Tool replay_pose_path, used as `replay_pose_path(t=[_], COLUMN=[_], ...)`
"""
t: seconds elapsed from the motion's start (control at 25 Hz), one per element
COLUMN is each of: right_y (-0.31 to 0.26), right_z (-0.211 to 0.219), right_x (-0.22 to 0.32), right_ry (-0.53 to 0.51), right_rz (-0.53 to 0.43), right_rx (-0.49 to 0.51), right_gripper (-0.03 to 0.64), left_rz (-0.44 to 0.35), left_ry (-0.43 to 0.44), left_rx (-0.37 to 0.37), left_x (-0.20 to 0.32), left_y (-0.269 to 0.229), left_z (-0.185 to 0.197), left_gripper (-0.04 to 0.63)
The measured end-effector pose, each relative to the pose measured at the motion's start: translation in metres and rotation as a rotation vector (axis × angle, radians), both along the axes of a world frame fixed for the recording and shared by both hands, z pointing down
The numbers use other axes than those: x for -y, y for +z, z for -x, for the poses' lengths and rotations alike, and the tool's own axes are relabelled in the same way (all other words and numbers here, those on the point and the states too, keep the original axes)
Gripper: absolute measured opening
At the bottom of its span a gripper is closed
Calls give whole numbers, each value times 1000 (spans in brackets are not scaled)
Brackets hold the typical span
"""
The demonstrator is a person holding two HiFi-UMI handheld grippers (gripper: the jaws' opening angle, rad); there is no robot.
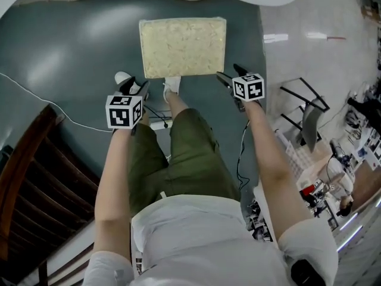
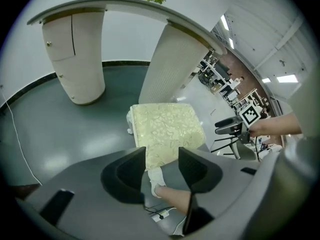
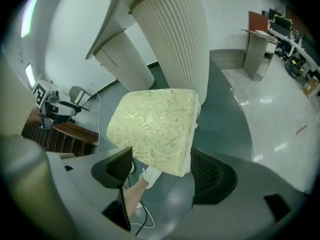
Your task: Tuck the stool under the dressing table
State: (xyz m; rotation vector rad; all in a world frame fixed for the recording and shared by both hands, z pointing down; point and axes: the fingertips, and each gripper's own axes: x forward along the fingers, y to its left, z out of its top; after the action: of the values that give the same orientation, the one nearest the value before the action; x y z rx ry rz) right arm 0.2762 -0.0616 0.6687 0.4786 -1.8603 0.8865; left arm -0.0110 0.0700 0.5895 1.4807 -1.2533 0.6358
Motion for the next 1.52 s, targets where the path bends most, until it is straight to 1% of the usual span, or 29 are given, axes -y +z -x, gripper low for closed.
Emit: replay_pose_path(t=[0.12, 0.24, 0.36, 0.48, 0.6, 0.72, 0.8, 0.92, 1.0, 1.2, 1.36, 1.52], right_y=[14, 28, 45, 60, 72, 77, 77, 79, 78, 70, 63, 67], right_z=[6, 14, 16, 16, 17, 18, 17, 18, 18, 20, 24, 25], right_x=[0, -3, -4, -4, -5, -7, -5, -1, -2, -2, -2, -3], right_ry=[16, 7, 2, 38, 61, 48, 58, 76, 82, 85, 78, 79], right_rz=[5, 12, 9, 31, 52, 67, 57, 33, 20, -8, -5, -2], right_rx=[-3, 14, 34, 57, 63, 64, 57, 51, 45, 32, 14, 15], right_gripper=[377, 394, 423, 447, 449, 450, 429, 430, 422, 400, 395, 381], left_rz=[35, 72, 96, 109, 122, 137, 141, 134, 128, 116, 92, 96], left_ry=[17, 42, 66, 89, 99, 105, 116, 120, 123, 199, 223, 217], left_rx=[-25, -40, -31, -17, -19, -24, -12, 8, 7, -3, -23, 3], left_x=[-6, -13, -19, -23, -27, -27, -26, -20, -16, -10, -10, -9], left_y=[23, 46, 72, 97, 123, 135, 139, 146, 149, 143, 135, 139], left_z=[-6, -12, -18, -18, -20, -25, -26, -24, -25, -28, -24, -25], left_gripper=[232, 269, 296, 308, 319, 321, 319, 319, 296, 270, 258, 244])
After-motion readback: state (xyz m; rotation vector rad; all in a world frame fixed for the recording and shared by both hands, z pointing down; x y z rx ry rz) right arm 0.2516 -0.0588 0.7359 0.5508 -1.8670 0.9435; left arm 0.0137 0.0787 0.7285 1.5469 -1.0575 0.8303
